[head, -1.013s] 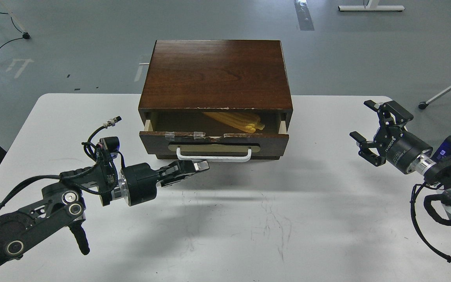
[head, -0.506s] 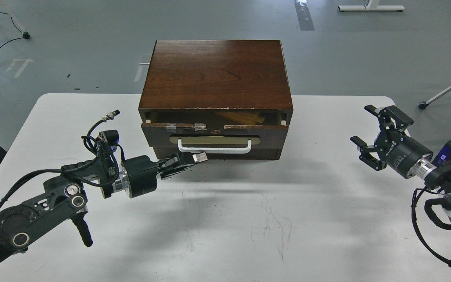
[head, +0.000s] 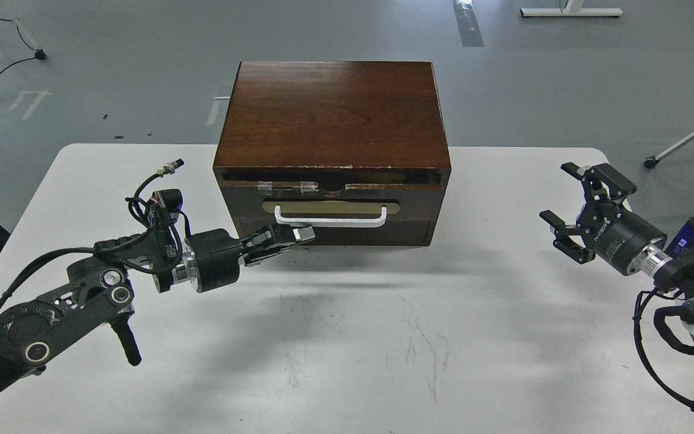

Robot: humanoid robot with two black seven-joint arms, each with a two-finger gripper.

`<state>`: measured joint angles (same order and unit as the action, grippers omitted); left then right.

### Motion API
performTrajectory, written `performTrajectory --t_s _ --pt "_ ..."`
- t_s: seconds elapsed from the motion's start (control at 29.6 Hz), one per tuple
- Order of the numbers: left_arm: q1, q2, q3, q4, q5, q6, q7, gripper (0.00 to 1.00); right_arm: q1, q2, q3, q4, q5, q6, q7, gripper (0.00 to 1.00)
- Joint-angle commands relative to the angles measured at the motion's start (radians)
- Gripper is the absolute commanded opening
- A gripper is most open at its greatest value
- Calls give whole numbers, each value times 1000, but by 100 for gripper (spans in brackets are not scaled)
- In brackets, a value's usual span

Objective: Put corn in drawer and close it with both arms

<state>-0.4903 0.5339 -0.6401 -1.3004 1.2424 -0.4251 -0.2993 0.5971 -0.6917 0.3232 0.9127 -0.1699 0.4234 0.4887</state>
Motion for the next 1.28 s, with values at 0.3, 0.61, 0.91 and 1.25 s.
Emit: performTrajectory --t_s 0.3,0.61,0.91,1.25 --pt "-43 -14 4 55 -26 -6 -1 0 -2 0 -1 0 1 0 0 100" --pt "-51 -14 0 73 -32 -24 -1 0 -5 -2 0 0 0 0 0 100" --pt "-48 50 11 14 -106 -64 -4 0 -5 -3 0 2 0 0 0 100" --pt "-16 187 -36 -88 -394 -64 -80 99 -5 1 10 -2 1 -3 0 100"
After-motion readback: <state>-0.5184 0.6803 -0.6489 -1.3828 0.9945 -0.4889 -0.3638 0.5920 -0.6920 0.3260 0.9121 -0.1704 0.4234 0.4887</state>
